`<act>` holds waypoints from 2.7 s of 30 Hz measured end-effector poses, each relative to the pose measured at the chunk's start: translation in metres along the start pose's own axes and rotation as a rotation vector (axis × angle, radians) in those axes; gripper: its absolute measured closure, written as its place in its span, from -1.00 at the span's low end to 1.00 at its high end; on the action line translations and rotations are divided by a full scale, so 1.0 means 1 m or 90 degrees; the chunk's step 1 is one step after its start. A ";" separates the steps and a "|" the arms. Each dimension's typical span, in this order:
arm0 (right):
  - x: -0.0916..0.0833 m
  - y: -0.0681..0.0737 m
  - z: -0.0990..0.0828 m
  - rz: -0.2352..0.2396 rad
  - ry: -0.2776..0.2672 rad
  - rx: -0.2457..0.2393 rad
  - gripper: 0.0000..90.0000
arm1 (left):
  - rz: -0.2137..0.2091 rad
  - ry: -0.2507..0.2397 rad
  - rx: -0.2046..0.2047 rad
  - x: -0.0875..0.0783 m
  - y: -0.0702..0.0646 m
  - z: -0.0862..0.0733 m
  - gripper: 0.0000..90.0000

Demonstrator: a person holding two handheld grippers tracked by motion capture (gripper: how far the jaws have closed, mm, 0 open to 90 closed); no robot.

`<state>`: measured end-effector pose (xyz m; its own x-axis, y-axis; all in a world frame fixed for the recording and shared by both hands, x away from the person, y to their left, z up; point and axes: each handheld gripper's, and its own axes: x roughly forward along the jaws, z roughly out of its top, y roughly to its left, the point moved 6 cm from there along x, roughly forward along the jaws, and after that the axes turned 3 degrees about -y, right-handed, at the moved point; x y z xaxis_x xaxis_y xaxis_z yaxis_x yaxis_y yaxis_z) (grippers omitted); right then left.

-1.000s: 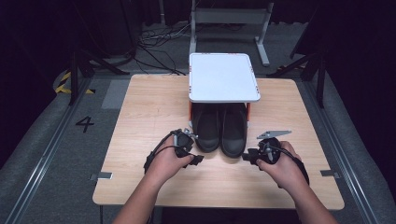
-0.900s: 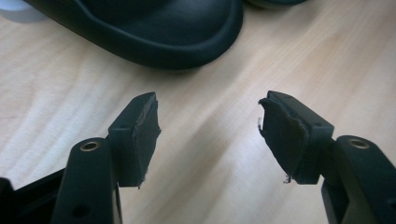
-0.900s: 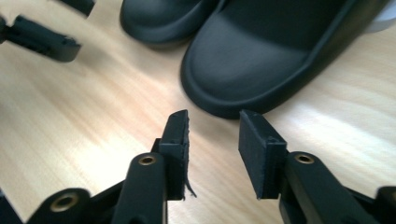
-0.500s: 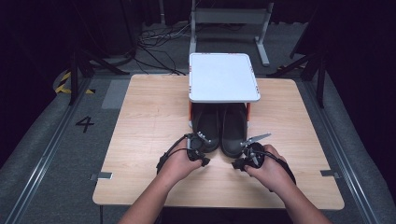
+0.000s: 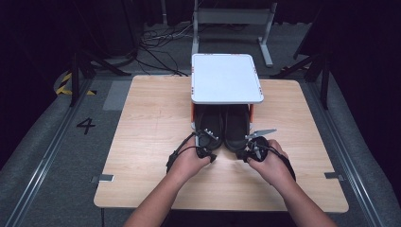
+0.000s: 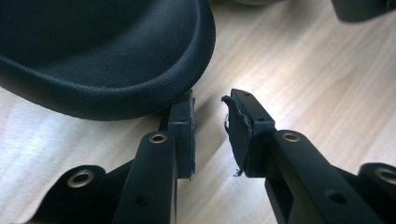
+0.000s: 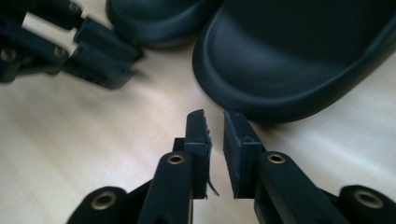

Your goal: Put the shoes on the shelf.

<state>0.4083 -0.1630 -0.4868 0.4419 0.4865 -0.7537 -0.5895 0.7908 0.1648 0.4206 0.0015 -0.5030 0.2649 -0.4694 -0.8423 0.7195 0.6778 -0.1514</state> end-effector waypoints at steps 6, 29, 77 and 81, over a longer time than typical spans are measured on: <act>0.005 -0.009 0.011 -0.013 -0.018 0.003 0.79 | 0.007 -0.011 -0.013 0.004 0.007 0.009 0.56; 0.033 -0.020 0.040 -0.058 -0.002 -0.021 1.00 | 0.009 -0.051 -0.026 0.019 0.034 0.036 0.56; -0.093 -0.086 0.029 -0.025 -0.170 -0.004 -0.21 | 0.115 -0.174 -0.007 -0.124 0.065 -0.035 -0.60; -0.107 -0.109 0.021 -0.041 -0.179 0.003 -0.21 | 0.131 -0.169 -0.015 -0.130 0.083 -0.045 -0.59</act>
<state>0.4397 -0.2938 -0.4104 0.6485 0.5190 -0.5569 -0.5515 0.8246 0.1263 0.4173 0.1442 -0.4296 0.5635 -0.4498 -0.6929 0.6190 0.7853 -0.0063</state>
